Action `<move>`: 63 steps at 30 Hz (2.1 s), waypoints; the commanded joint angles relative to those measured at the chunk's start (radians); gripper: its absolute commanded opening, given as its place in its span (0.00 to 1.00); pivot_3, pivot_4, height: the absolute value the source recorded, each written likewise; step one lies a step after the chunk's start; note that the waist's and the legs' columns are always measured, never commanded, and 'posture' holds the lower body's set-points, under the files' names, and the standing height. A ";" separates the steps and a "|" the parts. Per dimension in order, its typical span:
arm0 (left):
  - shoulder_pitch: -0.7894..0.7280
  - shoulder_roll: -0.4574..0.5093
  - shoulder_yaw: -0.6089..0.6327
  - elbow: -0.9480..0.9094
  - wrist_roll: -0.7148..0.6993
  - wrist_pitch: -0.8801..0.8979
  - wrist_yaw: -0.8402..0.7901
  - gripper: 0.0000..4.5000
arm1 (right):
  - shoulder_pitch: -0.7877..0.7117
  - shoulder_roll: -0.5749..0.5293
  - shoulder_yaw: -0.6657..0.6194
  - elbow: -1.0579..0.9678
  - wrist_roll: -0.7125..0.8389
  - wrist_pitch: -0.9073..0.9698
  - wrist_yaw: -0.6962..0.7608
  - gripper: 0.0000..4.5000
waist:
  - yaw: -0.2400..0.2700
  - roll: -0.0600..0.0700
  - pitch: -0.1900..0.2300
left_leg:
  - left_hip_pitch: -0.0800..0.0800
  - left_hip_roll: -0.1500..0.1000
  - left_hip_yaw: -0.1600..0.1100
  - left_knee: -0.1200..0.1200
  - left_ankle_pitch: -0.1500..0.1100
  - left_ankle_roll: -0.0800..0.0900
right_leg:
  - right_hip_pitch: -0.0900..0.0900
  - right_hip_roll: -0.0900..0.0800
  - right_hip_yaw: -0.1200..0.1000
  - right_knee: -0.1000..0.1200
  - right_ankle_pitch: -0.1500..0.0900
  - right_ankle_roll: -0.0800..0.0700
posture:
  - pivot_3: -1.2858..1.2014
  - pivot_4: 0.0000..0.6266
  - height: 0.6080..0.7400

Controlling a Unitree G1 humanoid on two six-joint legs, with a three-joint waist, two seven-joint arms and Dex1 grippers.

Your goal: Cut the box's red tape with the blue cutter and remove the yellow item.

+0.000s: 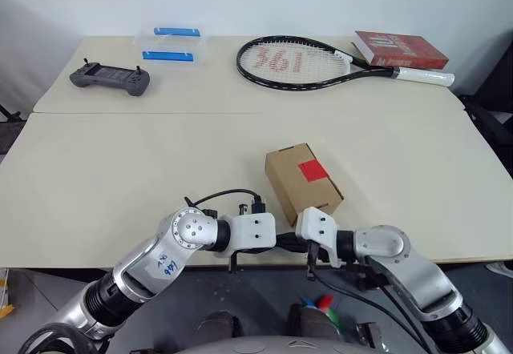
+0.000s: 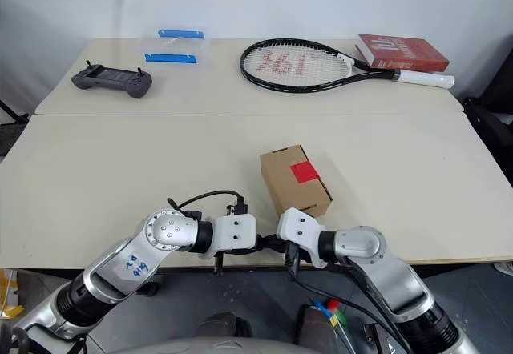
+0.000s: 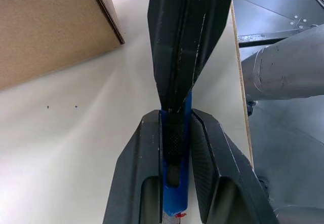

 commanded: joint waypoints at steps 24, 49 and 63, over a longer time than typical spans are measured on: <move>0.164 -0.095 0.250 0.272 -0.040 -0.990 -0.005 0.09 | 0.081 -0.355 -0.357 -0.164 1.736 0.386 -0.984 1.00 | 0.000 0.008 0.009 | -0.014 -0.001 0.002 -0.001 -0.003 0.004 | -0.008 -0.003 -0.020 -0.003 0.003 0.004 | 0.52 0.24 1.00; 0.124 -0.123 0.237 0.286 -0.011 -1.007 -0.024 0.09 | -0.050 -0.343 -0.264 -0.047 1.675 0.496 -0.955 0.33 | -0.001 0.008 0.009 | -0.015 -0.002 0.002 0.000 -0.003 0.006 | -0.007 -0.003 -0.022 -0.004 0.004 0.006 | 0.52 0.24 1.00; 0.120 -0.132 0.244 0.288 0.005 -0.996 -0.012 0.09 | -0.057 -0.317 -0.271 -0.014 1.658 0.490 -0.955 0.04 | -0.001 0.008 0.009 | -0.015 -0.002 0.002 0.000 -0.003 0.006 | -0.007 -0.003 -0.022 -0.004 0.004 0.006 | 0.52 0.24 1.00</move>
